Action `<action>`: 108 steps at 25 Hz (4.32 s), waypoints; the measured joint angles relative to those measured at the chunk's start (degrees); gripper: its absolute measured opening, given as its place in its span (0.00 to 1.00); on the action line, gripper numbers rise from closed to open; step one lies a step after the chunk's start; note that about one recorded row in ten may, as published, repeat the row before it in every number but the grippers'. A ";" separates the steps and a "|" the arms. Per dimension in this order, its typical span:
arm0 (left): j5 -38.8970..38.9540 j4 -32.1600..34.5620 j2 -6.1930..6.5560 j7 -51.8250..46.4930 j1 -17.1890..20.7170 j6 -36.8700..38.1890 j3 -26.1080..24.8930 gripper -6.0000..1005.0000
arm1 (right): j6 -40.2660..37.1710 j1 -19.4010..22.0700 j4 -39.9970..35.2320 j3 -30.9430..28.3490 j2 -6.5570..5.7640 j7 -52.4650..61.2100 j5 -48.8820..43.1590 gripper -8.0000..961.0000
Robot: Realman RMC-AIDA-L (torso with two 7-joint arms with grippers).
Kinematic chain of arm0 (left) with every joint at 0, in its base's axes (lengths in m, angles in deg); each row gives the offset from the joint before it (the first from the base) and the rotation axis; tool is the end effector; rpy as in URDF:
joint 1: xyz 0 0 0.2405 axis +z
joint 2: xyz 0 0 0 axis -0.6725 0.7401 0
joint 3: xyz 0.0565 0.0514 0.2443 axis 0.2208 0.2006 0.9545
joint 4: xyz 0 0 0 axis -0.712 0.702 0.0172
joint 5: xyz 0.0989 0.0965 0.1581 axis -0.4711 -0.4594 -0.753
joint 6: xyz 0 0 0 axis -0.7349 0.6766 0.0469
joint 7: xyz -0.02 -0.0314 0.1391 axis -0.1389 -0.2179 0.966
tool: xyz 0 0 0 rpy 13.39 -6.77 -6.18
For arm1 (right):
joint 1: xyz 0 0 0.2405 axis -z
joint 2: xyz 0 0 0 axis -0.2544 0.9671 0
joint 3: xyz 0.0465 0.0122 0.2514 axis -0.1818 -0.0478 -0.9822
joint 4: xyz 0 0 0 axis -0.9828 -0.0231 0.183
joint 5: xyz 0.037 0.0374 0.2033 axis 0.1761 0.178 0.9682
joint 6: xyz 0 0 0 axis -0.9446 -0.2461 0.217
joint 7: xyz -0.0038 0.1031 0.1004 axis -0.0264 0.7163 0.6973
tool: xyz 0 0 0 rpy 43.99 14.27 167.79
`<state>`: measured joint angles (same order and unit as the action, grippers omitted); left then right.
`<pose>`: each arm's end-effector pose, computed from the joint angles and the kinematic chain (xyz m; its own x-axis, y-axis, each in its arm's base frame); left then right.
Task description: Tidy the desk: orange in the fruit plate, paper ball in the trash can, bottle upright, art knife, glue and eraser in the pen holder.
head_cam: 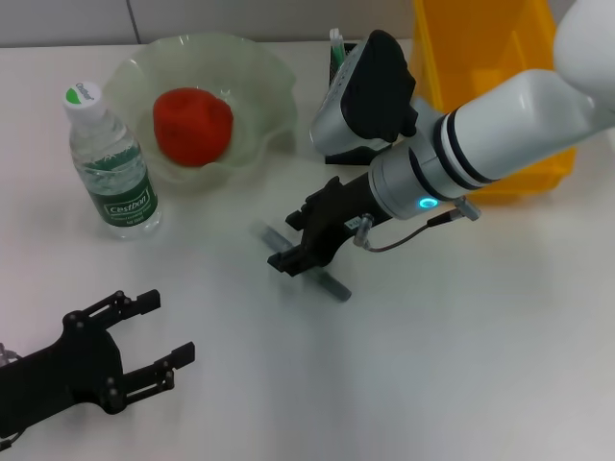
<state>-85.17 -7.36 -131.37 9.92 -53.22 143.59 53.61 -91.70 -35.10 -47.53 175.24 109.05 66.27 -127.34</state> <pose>-0.3544 0.2054 -0.0240 0.7806 0.2253 0.5831 0.4705 -0.8259 -0.3108 0.1422 0.3769 -0.1254 0.9479 -0.3111 0.0687 -0.2945 -0.9379 -0.1833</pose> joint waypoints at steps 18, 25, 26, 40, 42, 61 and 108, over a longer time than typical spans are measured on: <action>-0.04 -0.01 0.28 -0.38 -0.35 0.15 0.37 0.80 | 1.25 0.01 0.81 1.15 0.00 0.03 1.00 0.65; -0.03 -0.02 0.04 -0.40 -0.55 0.32 0.23 0.80 | 1.75 0.01 0.97 1.53 0.00 0.02 1.00 0.64; -0.03 -0.02 -0.01 -0.40 -0.55 0.34 0.20 0.80 | 1.93 0.01 1.00 1.71 0.00 0.02 0.99 0.59; -0.03 0.34 -0.15 -0.46 -0.55 0.69 -0.05 0.80 | 4.18 -0.10 2.04 4.22 0.00 0.11 1.01 0.43; -0.03 0.38 -0.15 -0.47 -0.55 0.69 -0.05 0.80 | 4.37 -0.12 2.17 4.29 0.00 0.11 1.01 0.41; 0.33 0.52 -0.24 -0.50 -0.55 1.35 -0.04 0.80 | 3.42 2.26 -1.72 0.60 -0.13 -0.20 0.99 0.15; 0.41 2.19 -0.25 -2.08 -0.37 4.16 -0.18 0.80 | -9.00 3.84 23.90 -53.06 -0.22 -46.64 35.93 0.16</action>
<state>-84.75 -5.17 -131.62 7.83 -53.60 147.75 53.44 -100.70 -31.26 -23.63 122.18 108.83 19.63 -91.41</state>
